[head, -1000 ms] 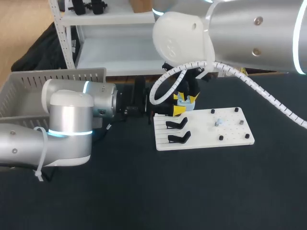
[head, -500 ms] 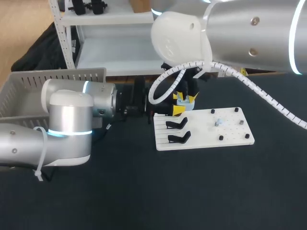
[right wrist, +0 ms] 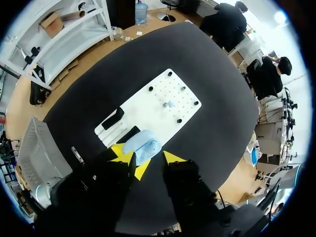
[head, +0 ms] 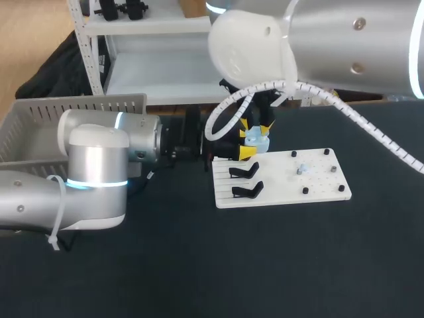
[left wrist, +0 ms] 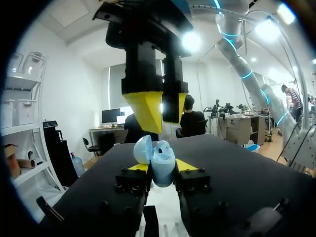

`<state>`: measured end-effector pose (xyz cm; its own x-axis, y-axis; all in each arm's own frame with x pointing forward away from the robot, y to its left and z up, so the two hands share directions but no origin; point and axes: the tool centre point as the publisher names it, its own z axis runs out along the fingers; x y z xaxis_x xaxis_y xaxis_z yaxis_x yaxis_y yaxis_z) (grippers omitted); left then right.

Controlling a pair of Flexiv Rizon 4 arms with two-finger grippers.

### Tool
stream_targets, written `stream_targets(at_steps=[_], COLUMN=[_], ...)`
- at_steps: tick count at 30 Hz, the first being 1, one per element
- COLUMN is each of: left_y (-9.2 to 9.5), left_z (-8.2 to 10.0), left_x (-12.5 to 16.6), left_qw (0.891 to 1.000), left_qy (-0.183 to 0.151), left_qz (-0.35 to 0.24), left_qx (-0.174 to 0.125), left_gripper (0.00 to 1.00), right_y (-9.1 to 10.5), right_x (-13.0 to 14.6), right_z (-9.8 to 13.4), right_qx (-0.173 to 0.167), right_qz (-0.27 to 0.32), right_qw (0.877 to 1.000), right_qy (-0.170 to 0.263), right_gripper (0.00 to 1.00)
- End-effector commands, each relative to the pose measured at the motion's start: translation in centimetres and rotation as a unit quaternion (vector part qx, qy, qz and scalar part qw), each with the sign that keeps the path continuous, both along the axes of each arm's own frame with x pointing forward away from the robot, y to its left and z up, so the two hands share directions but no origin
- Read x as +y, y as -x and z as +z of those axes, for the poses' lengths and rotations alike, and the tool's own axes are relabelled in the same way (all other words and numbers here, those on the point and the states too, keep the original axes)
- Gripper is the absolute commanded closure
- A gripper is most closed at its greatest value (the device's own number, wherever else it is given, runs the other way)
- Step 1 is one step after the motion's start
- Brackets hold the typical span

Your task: Pick up each earbud case from the left stands, insert the matching earbuds, close the lid, and place the case in the box.

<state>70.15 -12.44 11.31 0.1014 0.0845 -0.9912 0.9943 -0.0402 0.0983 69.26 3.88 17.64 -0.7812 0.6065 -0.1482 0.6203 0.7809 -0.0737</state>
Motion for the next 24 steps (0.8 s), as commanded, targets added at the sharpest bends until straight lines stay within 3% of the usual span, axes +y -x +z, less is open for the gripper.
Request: stream_targets(at_steps=[1,16,24], left_y=[0.0,0.0,0.0], left_z=[-0.1,-0.1,-0.1], left_x=[0.0,0.0,0.0], left_qw=[1.000,1.000,1.000], left_qy=[0.001,0.001,0.001], left_qz=[0.001,0.001,0.001], left_qx=[-0.001,-0.001,-0.001], left_gripper=[1.00,1.00,1.00], right_y=[2.1,2.6,1.0], right_x=[-2.0,-9.4,-12.3], right_z=[1.1,2.7,1.3], right_qx=[-0.033,-0.121,-0.115], right_qz=[0.007,0.030,0.049], right_qw=[0.999,0.989,0.987], right_qy=[-0.030,-0.075,-0.098], right_gripper=[0.65,0.57,0.57])
